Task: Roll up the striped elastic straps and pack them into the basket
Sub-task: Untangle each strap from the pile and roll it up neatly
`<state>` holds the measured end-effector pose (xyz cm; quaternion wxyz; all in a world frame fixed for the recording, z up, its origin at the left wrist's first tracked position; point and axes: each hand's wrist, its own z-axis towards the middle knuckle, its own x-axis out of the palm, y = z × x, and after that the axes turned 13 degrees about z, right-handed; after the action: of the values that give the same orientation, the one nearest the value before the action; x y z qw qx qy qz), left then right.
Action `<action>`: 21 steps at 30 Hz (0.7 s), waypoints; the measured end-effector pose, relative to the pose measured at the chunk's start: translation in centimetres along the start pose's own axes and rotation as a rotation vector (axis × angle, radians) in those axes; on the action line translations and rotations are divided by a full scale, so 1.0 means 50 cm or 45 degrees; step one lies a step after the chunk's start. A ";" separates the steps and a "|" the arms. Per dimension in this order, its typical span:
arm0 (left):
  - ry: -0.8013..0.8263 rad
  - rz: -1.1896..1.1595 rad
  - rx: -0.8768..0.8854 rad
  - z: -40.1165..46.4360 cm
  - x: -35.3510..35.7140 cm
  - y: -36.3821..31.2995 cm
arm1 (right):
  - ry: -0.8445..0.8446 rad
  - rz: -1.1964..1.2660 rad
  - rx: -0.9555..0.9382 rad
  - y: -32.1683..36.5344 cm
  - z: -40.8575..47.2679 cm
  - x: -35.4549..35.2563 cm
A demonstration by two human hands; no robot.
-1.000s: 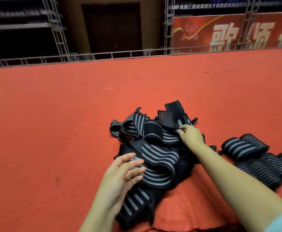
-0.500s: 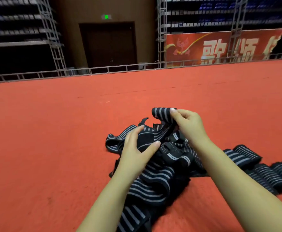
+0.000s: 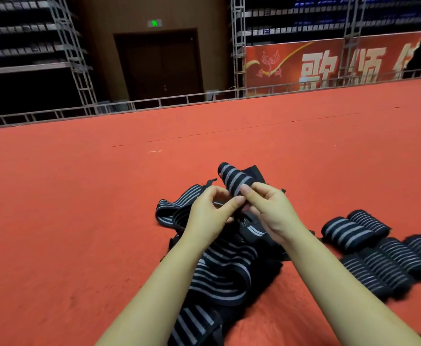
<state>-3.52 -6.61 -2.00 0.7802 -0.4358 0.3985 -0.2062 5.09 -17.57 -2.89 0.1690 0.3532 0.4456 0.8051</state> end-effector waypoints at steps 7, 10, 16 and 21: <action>0.007 0.056 -0.081 0.012 0.013 0.015 | -0.192 -0.143 0.009 -0.016 -0.022 0.009; 0.030 0.017 -0.116 0.009 0.020 0.019 | -0.307 -0.194 0.012 -0.013 -0.025 0.005; 0.086 0.004 -0.188 0.015 0.031 0.016 | -0.352 -0.173 0.079 0.004 -0.032 -0.005; 0.106 -0.124 -0.332 0.022 0.034 0.000 | -0.362 -0.373 0.041 -0.007 -0.031 -0.017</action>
<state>-1.64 -7.16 -2.43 0.6887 -0.5435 0.4323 -0.2083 4.54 -18.80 -4.10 0.3396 0.3973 0.4767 0.7067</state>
